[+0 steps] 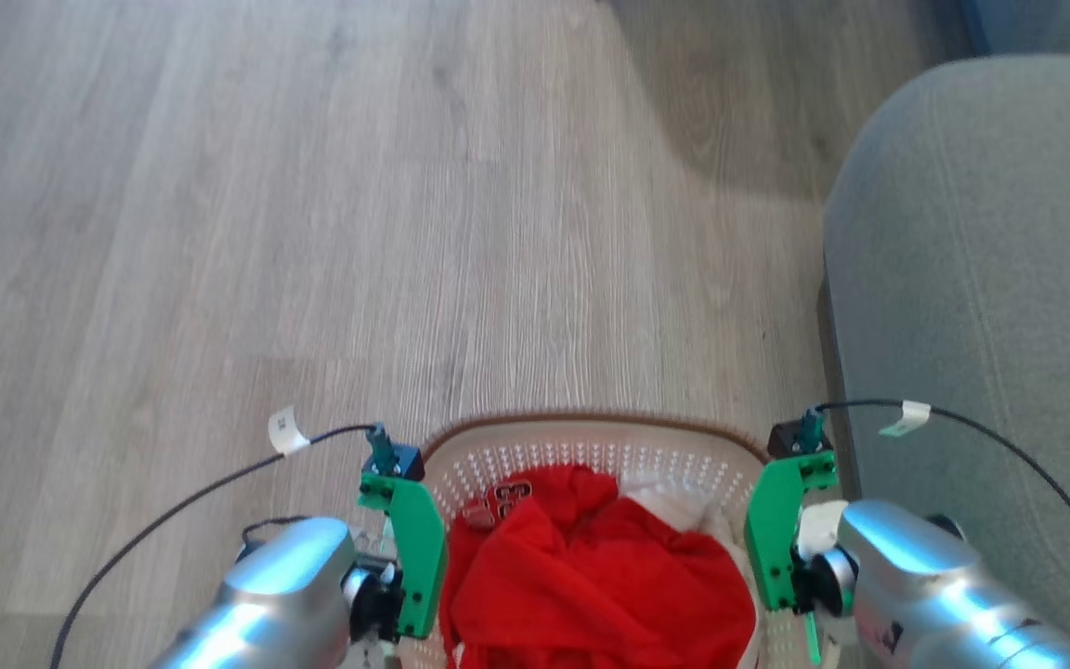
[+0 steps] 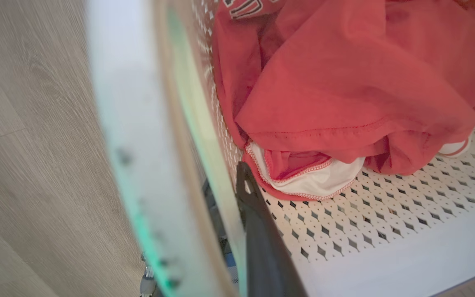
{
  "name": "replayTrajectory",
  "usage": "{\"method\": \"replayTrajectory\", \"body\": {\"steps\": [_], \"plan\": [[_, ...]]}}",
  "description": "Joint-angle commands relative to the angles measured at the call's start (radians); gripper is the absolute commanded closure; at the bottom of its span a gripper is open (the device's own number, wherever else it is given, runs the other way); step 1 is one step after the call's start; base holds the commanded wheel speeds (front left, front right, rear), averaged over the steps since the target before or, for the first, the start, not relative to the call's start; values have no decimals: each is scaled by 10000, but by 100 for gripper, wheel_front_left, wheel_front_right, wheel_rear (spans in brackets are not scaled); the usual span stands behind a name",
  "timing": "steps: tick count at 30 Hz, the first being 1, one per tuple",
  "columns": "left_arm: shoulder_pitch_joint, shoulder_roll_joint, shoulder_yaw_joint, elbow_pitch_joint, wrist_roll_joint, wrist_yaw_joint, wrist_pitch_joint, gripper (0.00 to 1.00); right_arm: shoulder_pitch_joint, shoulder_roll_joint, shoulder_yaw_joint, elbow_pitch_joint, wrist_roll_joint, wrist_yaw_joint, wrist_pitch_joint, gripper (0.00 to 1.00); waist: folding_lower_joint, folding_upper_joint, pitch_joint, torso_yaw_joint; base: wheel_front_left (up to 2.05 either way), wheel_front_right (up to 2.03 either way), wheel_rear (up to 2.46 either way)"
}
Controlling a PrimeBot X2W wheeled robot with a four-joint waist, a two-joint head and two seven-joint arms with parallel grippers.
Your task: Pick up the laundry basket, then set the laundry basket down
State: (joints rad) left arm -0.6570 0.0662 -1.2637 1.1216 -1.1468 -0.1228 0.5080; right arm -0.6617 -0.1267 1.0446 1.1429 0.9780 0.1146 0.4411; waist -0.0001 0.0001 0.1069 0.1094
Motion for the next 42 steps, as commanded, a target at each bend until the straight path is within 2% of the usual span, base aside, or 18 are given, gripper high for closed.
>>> {"method": "replayTrajectory", "body": {"steps": [1,14,42], "plan": [[-394,145,-14,-307,8,-78,96,100,260,330,448,-229,-86,161,46,100,1,-1,-397,84,0,0,0],[-23,329,-114,-807,-66,-78,601,100,654,522,1078,-158,342,161,59,100,1,-1,-1103,240,0,0,0],[22,403,-157,-904,-234,-78,568,100,372,521,1865,-38,1112,161,-221,100,1,-1,-1186,158,0,0,0]]}}
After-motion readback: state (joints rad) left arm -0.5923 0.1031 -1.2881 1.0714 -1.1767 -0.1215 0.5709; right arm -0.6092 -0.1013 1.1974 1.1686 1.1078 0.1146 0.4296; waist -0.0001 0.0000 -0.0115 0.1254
